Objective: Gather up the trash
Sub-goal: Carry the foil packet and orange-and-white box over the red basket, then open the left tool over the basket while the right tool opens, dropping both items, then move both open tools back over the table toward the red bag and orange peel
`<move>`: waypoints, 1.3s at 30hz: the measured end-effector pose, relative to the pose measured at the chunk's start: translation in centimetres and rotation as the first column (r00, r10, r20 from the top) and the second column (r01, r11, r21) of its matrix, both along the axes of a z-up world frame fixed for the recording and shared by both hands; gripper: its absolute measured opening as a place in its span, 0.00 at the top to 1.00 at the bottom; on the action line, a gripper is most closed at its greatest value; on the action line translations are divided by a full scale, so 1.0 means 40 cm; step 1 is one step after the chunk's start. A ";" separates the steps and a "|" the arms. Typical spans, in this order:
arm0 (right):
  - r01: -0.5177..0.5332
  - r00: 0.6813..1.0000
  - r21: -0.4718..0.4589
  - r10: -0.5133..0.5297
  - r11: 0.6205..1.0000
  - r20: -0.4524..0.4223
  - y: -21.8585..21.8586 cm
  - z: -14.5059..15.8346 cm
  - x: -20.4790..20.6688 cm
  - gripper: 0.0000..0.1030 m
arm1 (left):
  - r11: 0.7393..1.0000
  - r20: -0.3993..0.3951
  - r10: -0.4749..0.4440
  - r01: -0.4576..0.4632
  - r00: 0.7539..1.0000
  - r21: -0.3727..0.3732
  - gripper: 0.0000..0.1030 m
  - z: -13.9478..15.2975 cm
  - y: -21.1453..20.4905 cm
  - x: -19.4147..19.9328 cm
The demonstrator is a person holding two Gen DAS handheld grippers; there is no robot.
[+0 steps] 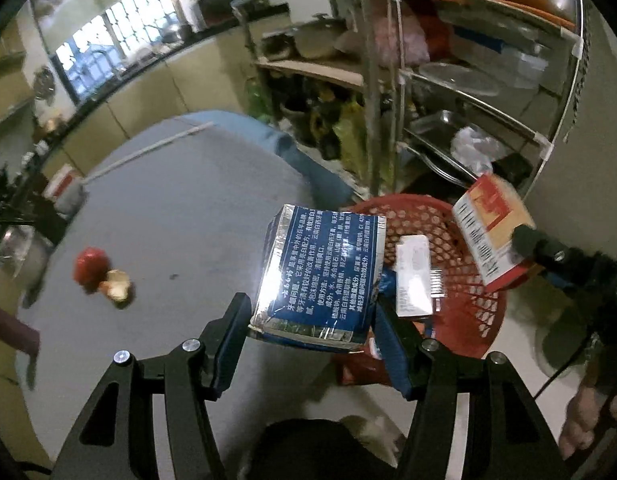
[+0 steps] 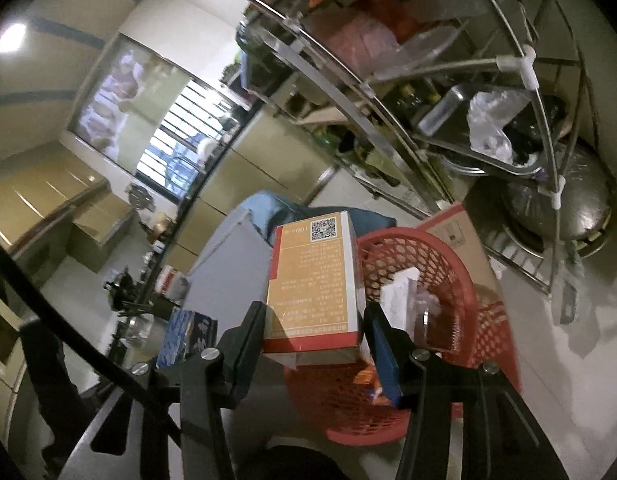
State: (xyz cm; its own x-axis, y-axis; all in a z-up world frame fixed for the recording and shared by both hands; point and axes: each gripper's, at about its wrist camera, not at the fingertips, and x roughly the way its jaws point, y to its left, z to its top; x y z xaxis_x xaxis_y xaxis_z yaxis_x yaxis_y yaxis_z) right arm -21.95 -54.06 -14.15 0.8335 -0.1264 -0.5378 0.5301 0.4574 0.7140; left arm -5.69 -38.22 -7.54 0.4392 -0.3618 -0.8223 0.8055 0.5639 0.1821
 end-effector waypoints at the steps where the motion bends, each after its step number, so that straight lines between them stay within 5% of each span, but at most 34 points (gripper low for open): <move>1: 0.002 1.000 0.001 -0.002 1.000 -0.018 -0.002 -0.010 0.003 0.47 | 1.000 -0.008 -0.009 0.009 1.000 -0.001 0.39 -0.005 -0.008 0.003; 7: 0.017 0.995 0.037 -0.014 0.999 -0.098 -0.012 -0.053 0.016 0.41 | 0.996 -0.088 -0.089 0.090 0.992 0.013 0.38 -0.047 -0.051 0.014; 14: 0.029 0.995 0.002 -0.028 1.000 -0.096 -0.013 -0.030 0.025 0.37 | 0.996 -0.138 -0.089 0.087 0.986 -0.018 0.37 -0.052 -0.014 0.045; 20: -0.058 0.993 -0.104 0.047 0.993 -0.107 0.051 0.022 0.100 0.37 | 0.998 -0.106 -0.016 0.010 0.994 -0.055 0.37 -0.023 0.112 0.098; 25: -0.168 0.980 -0.161 0.148 0.973 -0.130 0.127 0.055 0.187 0.37 | 0.989 -0.062 0.130 -0.134 0.990 -0.070 0.37 -0.004 0.281 0.175; 31: -0.343 0.935 -0.212 0.312 0.915 -0.168 0.235 0.085 0.348 0.37 | 0.935 -0.002 0.347 -0.346 0.938 -0.080 0.37 -0.007 0.503 0.298; 39: -0.608 0.792 -0.250 0.556 0.753 -0.253 0.428 0.093 0.648 0.37 | 0.839 -0.020 0.538 -0.537 0.843 -0.084 0.37 -0.042 0.725 0.421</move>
State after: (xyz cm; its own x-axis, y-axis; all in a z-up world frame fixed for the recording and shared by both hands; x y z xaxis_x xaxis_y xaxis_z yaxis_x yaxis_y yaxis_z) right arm 3.97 -36.95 -10.41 0.7094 0.1789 -0.6817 0.1781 0.8903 0.4190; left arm 11.15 -9.23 -9.22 0.5884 -0.1348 -0.7973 0.3709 0.9212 0.1180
